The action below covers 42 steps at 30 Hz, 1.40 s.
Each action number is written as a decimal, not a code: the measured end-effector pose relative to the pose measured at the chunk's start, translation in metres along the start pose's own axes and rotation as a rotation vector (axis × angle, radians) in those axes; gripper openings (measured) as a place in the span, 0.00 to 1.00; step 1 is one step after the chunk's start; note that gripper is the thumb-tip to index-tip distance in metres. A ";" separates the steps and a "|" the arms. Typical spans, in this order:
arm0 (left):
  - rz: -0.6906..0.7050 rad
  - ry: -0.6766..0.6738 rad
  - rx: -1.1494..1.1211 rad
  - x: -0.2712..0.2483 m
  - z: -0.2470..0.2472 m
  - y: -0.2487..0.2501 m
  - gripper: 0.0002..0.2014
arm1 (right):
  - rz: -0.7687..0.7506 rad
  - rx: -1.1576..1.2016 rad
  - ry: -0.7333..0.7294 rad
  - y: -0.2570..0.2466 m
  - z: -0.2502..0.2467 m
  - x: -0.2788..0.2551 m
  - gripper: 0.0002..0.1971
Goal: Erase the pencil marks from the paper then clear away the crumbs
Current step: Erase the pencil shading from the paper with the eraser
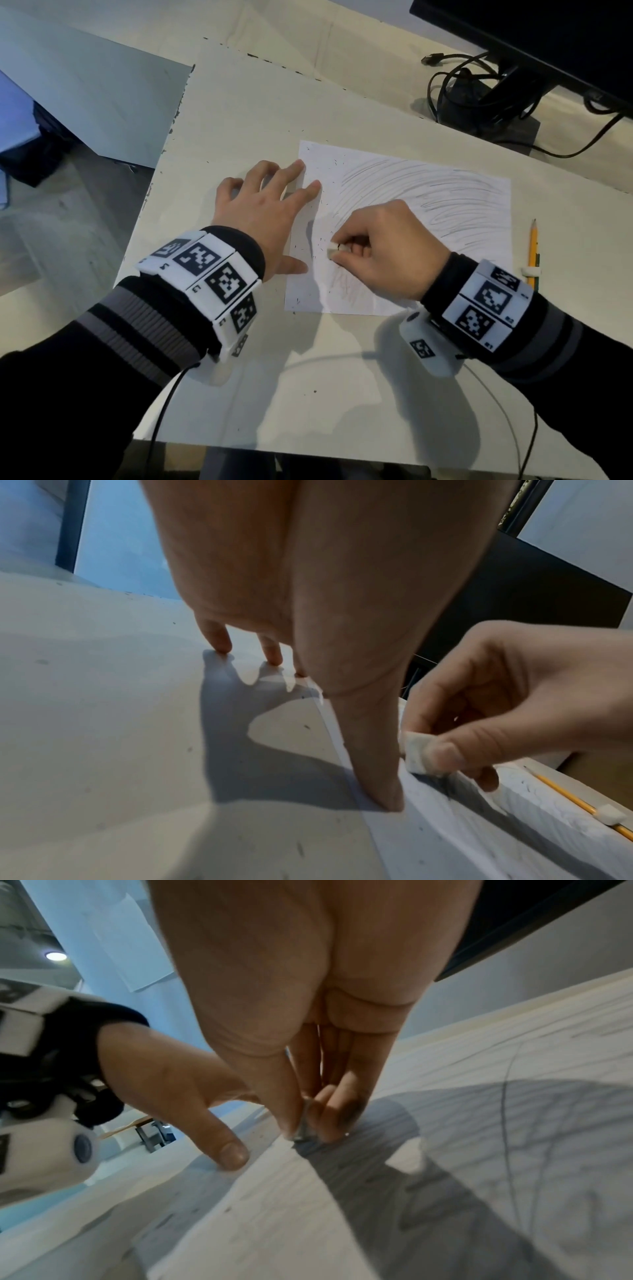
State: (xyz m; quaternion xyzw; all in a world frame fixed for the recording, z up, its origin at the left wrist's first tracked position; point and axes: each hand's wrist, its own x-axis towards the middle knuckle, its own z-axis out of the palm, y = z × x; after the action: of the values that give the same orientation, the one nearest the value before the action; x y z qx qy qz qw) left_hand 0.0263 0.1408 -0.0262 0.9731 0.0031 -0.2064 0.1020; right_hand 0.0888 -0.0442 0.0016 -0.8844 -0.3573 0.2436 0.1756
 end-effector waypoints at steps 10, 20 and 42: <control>-0.009 -0.012 -0.004 0.001 0.000 0.000 0.54 | -0.029 0.006 -0.080 0.000 0.001 -0.009 0.01; -0.056 0.058 -0.023 0.001 0.008 0.011 0.54 | -0.082 -0.008 -0.126 0.003 0.003 -0.011 0.03; -0.060 0.062 -0.063 0.002 0.009 0.012 0.53 | -0.168 0.046 -0.214 0.015 0.004 -0.012 0.02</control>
State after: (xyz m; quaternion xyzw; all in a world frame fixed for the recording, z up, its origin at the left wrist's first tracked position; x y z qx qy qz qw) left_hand 0.0246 0.1272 -0.0329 0.9748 0.0420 -0.1790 0.1264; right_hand 0.0865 -0.0625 -0.0051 -0.8160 -0.4411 0.3293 0.1765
